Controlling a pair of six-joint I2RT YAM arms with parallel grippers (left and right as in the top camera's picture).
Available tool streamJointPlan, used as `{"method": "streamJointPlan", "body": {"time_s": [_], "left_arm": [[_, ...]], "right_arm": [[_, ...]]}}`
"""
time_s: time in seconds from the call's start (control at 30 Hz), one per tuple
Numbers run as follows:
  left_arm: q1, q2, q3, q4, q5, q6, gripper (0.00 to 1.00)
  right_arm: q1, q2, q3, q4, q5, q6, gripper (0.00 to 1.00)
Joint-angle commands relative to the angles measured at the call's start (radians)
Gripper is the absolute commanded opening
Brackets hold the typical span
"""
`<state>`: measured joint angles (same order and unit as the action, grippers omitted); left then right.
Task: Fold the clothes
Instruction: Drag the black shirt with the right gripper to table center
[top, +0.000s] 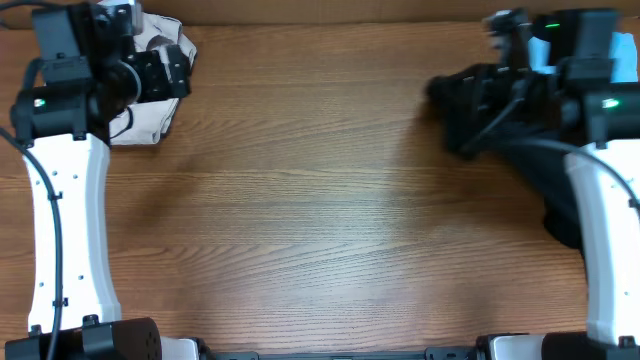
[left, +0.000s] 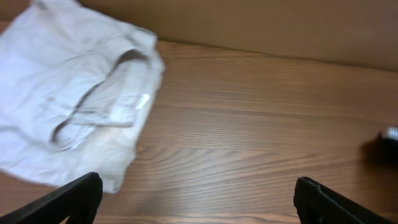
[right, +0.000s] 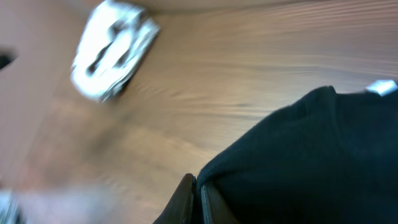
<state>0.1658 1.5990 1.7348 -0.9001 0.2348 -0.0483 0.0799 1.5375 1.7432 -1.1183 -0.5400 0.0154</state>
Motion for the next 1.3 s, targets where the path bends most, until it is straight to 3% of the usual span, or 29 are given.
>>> {"method": "streamJointPlan", "body": {"time_s": [0.0, 0.37, 0.73, 0.77, 0.83, 0.93, 1.1, 1.27], "left_arm": [[0.057, -0.033, 0.024, -0.012, -0.013, 0.018, 1.00], [0.156, -0.095, 0.024, -0.016, -0.013, 0.022, 1.00], [0.162, -0.116, 0.024, -0.019, -0.028, 0.027, 1.00], [0.162, -0.116, 0.024, -0.020, -0.028, 0.027, 1.00], [0.162, -0.116, 0.024, -0.025, -0.028, 0.027, 1.00], [0.161, -0.116, 0.024, -0.038, -0.023, 0.046, 1.00], [0.149, -0.115, 0.021, -0.114, 0.037, 0.101, 1.00], [0.080, -0.112, -0.030, -0.226, 0.074, 0.124, 0.99]], "right_arm": [[0.175, -0.031, 0.041, 0.007, -0.013, 0.042, 0.04], [0.612, -0.026, 0.093, 0.010, 0.167, 0.144, 0.04], [0.710, 0.038, 0.091, 0.088, 0.211, 0.146, 0.04], [0.710, 0.046, 0.091, 0.098, 0.211, 0.146, 0.07], [0.710, 0.064, 0.091, 0.107, 0.226, 0.146, 0.43], [0.702, 0.090, 0.091, 0.102, 0.299, 0.154, 0.70], [0.605, 0.082, 0.091, 0.057, 0.382, 0.209, 0.82], [0.429, 0.039, 0.091, -0.045, 0.357, 0.252, 0.85]]}}
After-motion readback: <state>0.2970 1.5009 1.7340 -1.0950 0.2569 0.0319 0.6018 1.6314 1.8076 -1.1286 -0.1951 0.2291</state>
